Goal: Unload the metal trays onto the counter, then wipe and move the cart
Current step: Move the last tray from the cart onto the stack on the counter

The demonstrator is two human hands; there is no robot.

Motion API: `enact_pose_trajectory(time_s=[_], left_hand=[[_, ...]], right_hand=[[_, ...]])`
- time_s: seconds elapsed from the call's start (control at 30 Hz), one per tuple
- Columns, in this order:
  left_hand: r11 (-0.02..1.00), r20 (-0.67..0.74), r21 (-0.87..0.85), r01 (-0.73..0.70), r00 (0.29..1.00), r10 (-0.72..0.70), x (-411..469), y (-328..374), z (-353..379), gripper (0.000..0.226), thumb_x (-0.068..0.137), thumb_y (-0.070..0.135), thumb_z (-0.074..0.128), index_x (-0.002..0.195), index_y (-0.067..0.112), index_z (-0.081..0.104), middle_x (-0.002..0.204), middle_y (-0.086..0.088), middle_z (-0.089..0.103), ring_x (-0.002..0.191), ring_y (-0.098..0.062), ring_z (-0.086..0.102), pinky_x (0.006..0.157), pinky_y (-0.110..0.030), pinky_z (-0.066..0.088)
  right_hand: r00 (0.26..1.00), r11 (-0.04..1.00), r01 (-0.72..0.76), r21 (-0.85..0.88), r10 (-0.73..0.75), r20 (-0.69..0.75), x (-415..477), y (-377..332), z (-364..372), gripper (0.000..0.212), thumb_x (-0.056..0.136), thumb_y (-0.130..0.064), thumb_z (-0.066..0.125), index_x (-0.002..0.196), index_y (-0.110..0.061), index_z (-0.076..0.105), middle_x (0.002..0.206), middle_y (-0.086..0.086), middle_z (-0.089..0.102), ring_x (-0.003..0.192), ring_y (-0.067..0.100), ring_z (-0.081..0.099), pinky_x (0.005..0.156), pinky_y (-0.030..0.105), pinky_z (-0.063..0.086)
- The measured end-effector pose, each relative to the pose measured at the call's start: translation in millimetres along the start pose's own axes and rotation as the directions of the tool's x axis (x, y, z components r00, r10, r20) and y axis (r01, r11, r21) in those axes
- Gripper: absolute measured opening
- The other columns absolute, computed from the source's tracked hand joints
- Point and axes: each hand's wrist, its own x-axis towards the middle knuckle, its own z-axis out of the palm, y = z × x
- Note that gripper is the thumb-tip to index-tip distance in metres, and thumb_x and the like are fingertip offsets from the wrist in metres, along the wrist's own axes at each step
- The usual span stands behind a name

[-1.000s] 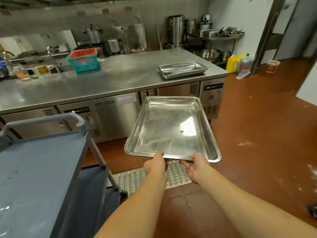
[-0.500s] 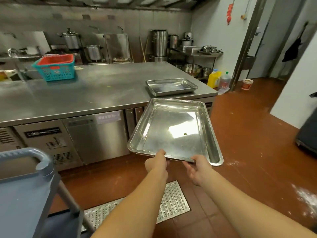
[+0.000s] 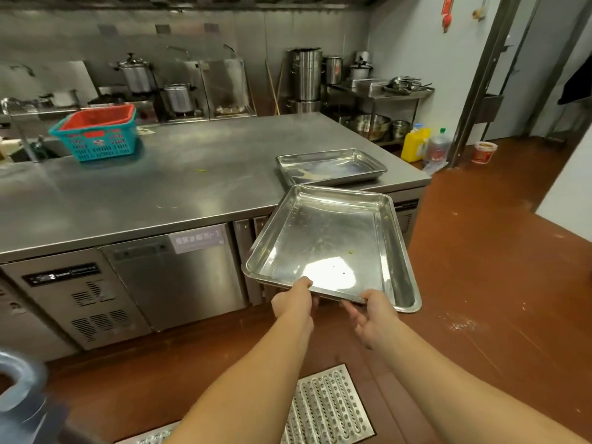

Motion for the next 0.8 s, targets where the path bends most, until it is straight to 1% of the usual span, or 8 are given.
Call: enact_pose_trajectory(time_s=[0.13, 0.23, 0.37, 0.43, 0.53, 0.6, 0.7, 0.8], left_hand=[[0.999, -0.026, 0.013, -0.034, 0.999, 0.035, 33, 19, 50, 0.012, 0.075, 0.003, 0.069, 0.082, 0.001, 0.059, 0.090, -0.015, 0.066, 0.062, -0.020, 0.062, 0.071, -0.035, 0.059], [0.999, -0.039, 0.010, -0.032, 0.999, 0.033, 56, 31, 86, 0.012, 0.075, 0.001, 0.069, 0.082, 0.001, 0.059, 0.090, -0.015, 0.065, 0.061, -0.019, 0.060, 0.065, -0.033, 0.057], [0.999, -0.039, -0.002, -0.035, 0.999, 0.035, 88, 45, 127, 0.024, 0.075, 0.001, 0.069, 0.098, -0.003, 0.062, 0.100, -0.019, 0.066, 0.075, -0.026, 0.064, 0.055, -0.029, 0.055], [1.000, -0.029, 0.001, -0.027, 0.999, 0.027, 105, 53, 142, 0.021, 0.075, 0.001, 0.070, 0.094, -0.003, 0.062, 0.100, -0.020, 0.066, 0.076, -0.026, 0.063, 0.053, -0.028, 0.054], [1.000, -0.005, -0.005, -0.014, 1.000, 0.014, 136, 66, 162, 0.021, 0.076, 0.001, 0.070, 0.093, -0.004, 0.060, 0.099, -0.020, 0.065, 0.072, -0.023, 0.061, 0.053, -0.028, 0.053], [1.000, 0.009, 0.002, -0.003, 1.000, 0.003, 158, 76, 176, 0.023, 0.076, 0.000, 0.069, 0.096, -0.006, 0.061, 0.096, -0.019, 0.065, 0.070, -0.022, 0.061, 0.054, -0.028, 0.054], [1.000, 0.034, 0.019, 0.019, 0.999, -0.020, 196, 93, 200, 0.014, 0.078, -0.001, 0.068, 0.088, -0.004, 0.059, 0.092, -0.018, 0.063, 0.067, -0.020, 0.059, 0.062, -0.030, 0.057], [0.998, 0.081, 0.022, 0.051, 0.995, -0.052, 240, 110, 223, 0.014, 0.078, -0.001, 0.068, 0.085, -0.001, 0.056, 0.095, -0.019, 0.064, 0.074, -0.022, 0.062, 0.062, -0.032, 0.057]], right_hand=[[0.998, 0.999, -0.041, 0.021, 0.040, 0.053, 47, -36, 30, 0.037, 0.090, -0.008, 0.046, 0.127, -0.007, 0.044, 0.120, 0.015, 0.062, 0.070, 0.025, 0.069, 0.031, 0.014, 0.037], [0.998, 0.999, -0.041, 0.018, 0.040, 0.053, 79, -65, 51, 0.037, 0.089, -0.008, 0.046, 0.126, -0.005, 0.045, 0.120, 0.015, 0.062, 0.066, 0.024, 0.069, 0.030, 0.014, 0.035], [0.999, 0.999, -0.043, 0.011, 0.043, 0.032, 118, -99, 77, 0.037, 0.089, -0.009, 0.048, 0.126, -0.007, 0.045, 0.117, 0.018, 0.064, 0.050, 0.022, 0.069, 0.032, 0.014, 0.037], [0.997, 0.998, -0.062, 0.008, 0.062, 0.035, 136, -109, 90, 0.038, 0.089, -0.008, 0.049, 0.127, -0.008, 0.044, 0.118, 0.018, 0.063, 0.055, 0.023, 0.069, 0.031, 0.015, 0.037], [0.997, 0.997, -0.070, 0.033, 0.069, 0.042, 164, -119, 112, 0.041, 0.089, -0.010, 0.049, 0.130, -0.009, 0.044, 0.123, 0.015, 0.060, 0.066, 0.024, 0.071, 0.030, 0.015, 0.035], [0.998, 0.997, -0.067, 0.040, 0.066, 0.022, 185, -126, 128, 0.042, 0.088, -0.011, 0.049, 0.130, -0.011, 0.044, 0.124, 0.014, 0.060, 0.064, 0.022, 0.072, 0.031, 0.015, 0.035], [0.999, 0.996, -0.052, 0.075, 0.053, -0.007, 220, -140, 157, 0.046, 0.087, -0.012, 0.050, 0.132, -0.014, 0.042, 0.131, 0.016, 0.056, 0.060, 0.021, 0.072, 0.031, 0.015, 0.036], [0.999, 0.995, -0.017, 0.095, 0.021, -0.043, 247, -154, 191, 0.047, 0.087, -0.011, 0.052, 0.133, -0.015, 0.042, 0.133, 0.010, 0.055, 0.057, 0.022, 0.071, 0.031, 0.016, 0.037]])
